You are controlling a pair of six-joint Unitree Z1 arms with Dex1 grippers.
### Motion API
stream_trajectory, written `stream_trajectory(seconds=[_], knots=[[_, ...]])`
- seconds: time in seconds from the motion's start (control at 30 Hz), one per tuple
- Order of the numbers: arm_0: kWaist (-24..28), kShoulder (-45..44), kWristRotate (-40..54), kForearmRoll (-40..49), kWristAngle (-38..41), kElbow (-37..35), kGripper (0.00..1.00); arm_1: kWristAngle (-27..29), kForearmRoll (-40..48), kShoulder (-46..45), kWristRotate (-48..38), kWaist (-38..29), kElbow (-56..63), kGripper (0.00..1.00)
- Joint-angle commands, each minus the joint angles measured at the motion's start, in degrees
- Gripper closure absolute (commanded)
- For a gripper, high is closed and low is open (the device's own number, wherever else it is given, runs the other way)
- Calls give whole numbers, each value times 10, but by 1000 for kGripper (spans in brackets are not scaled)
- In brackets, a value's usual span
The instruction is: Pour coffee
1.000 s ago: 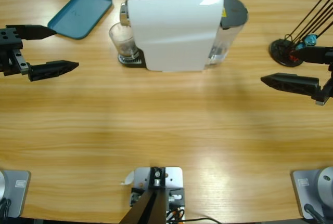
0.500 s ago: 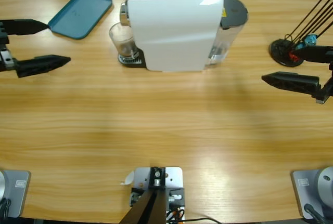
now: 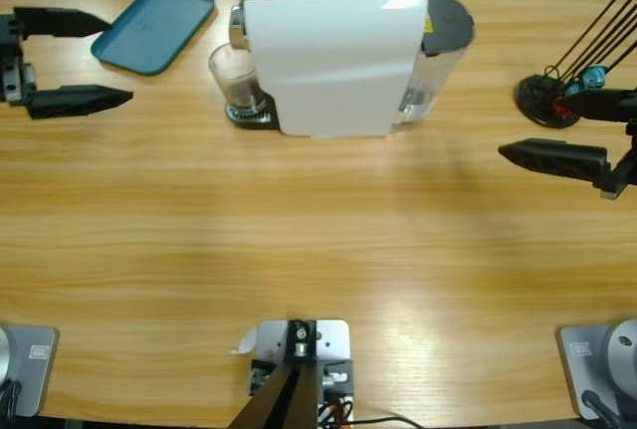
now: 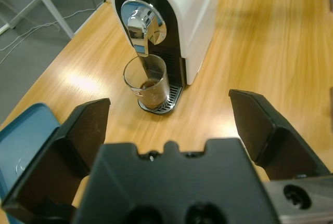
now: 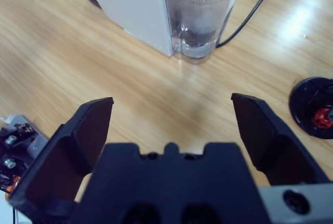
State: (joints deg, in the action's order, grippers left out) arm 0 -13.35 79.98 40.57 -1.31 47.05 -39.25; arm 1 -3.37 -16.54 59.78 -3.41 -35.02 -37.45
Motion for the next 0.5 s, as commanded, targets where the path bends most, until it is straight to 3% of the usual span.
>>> stream_trajectory(seconds=[0.03,0.17,0.5], knots=[[29,167,82,2,71,-50,0,-16,-35,34,-7,7,-3,0],[36,211,105,-2,90,-76,0,-15,-29,60,-5,8,-6,0],[-11,285,121,6,80,-134,0,-15,-24,57,-2,20,-4,0]])
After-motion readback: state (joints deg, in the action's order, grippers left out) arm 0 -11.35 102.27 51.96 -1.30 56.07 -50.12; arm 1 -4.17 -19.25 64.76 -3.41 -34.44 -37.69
